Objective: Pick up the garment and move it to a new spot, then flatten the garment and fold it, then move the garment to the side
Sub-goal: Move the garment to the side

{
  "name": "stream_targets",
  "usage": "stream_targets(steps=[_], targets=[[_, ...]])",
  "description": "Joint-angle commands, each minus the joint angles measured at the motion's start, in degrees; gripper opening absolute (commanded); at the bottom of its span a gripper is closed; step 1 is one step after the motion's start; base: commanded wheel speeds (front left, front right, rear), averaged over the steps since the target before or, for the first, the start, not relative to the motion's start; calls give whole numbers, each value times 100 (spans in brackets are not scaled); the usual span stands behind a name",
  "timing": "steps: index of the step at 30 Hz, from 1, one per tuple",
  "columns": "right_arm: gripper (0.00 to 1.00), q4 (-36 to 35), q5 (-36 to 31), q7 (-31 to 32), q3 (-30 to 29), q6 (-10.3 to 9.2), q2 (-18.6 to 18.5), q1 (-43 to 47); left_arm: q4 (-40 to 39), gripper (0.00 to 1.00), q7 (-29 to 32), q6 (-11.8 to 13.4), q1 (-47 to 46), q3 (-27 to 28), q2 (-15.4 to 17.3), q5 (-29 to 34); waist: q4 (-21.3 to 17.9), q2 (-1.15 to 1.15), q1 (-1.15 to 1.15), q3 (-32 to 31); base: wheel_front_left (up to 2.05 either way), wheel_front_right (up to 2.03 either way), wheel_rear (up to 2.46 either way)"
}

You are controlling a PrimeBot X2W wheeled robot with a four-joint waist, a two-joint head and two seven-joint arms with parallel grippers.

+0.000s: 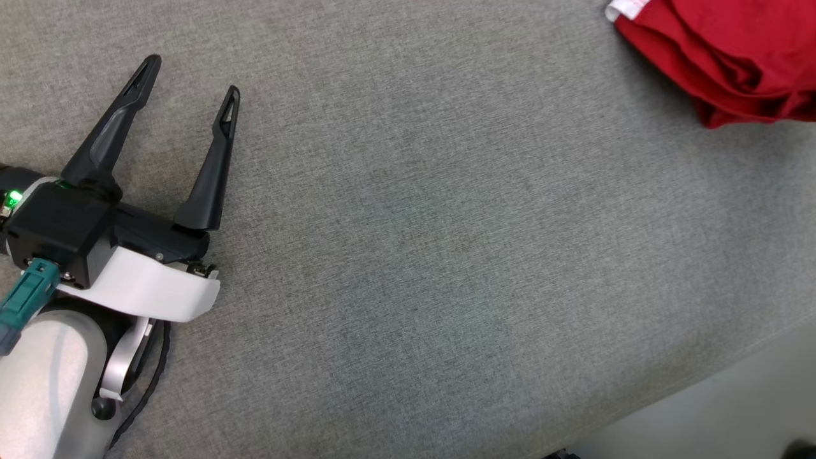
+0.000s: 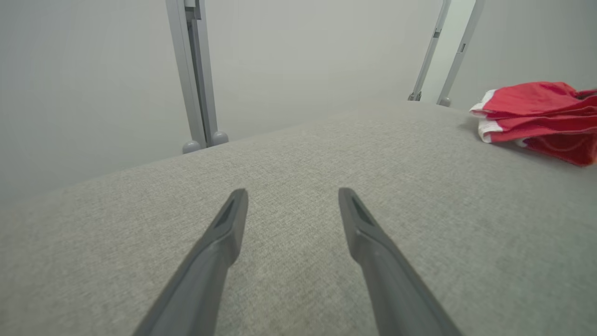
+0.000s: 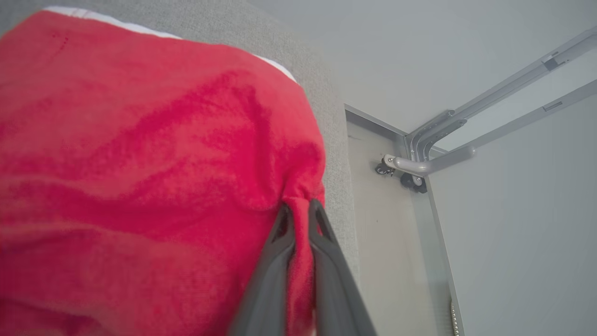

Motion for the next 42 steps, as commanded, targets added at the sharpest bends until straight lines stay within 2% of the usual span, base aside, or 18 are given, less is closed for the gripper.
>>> stream_targets(steps=[1, 3, 5, 6, 7, 15, 23, 27, 29, 30, 31, 35, 42], targets=[[0, 148, -23, -124, -54, -1, 14, -114, 54, 100, 18, -22, -60, -1, 29, 38, 67, 0, 0, 90, 0, 0, 0], [0, 362, -35, -249, -144, -2, 52, -217, 49, 100, 17, 7, -68, 11, 40, 44, 101, 0, 0, 146, 0, 0, 0], [41, 604, -64, -280, -206, -1, 124, -276, 56, 100, 1, 20, -34, 25, 58, 40, 125, 0, 0, 174, 0, 0, 0], [75, 688, -36, -318, -253, -1, 182, -295, 62, 100, 1, 25, -25, 28, 65, 34, 135, 0, 0, 181, 0, 0, 0], [99, 779, -23, -367, -316, -2, 215, -319, 63, 100, -24, 30, -22, 37, 67, 22, 145, 0, 0, 186, 0, 0, 0], [100, 1179, 20, -806, -719, -1, 465, -32, 145, 100, -201, 48, 77, -21, -22, -44, 142, 0, 0, -47, 0, 0, 0], [100, 668, -22, -1027, -1555, -1, 838, 579, 312, 100, -341, 161, 236, -1, -124, -142, 121, 0, 0, -536, 0, 0, 0], [100, -181, -400, -1012, -2396, -1, 1344, 1228, 479, 100, -477, 262, 461, 45, -264, -279, 211, 0, 0, -942, 0, 0, 0], [100, -360, -488, -1012, -2537, -1, 1467, 1376, 513, 100, -499, 275, 499, 48, -283, -306, 248, 0, 0, -1018, 0, 0, 0], [100, -734, -675, -1012, -2790, -1, 1733, 1638, 593, 100, -568, 304, 580, 64, -338, -369, 335, 0, 0, -1174, 0, 0, 0], [100, -734, -675, -1012, -2790, -1, 1733, 1638, 593, 100, -568, 304, 580, 64, -338, -369, 335, 0, 0, -1174, 0, 0, 0], [100, -1358, -964, -1013, -3132, -1, 2277, 2152, 729, 100, -706, 353, 708, 76, -471, -497, 554, 0, 0, -1437, 0, 0, 0], [100, -2259, -1453, -747, -3220, -1, 3060, 2777, 1048, 100, -998, 417, 931, 190, -679, -747, 1026, 0, 0, -1860, 0, 0, 0]])
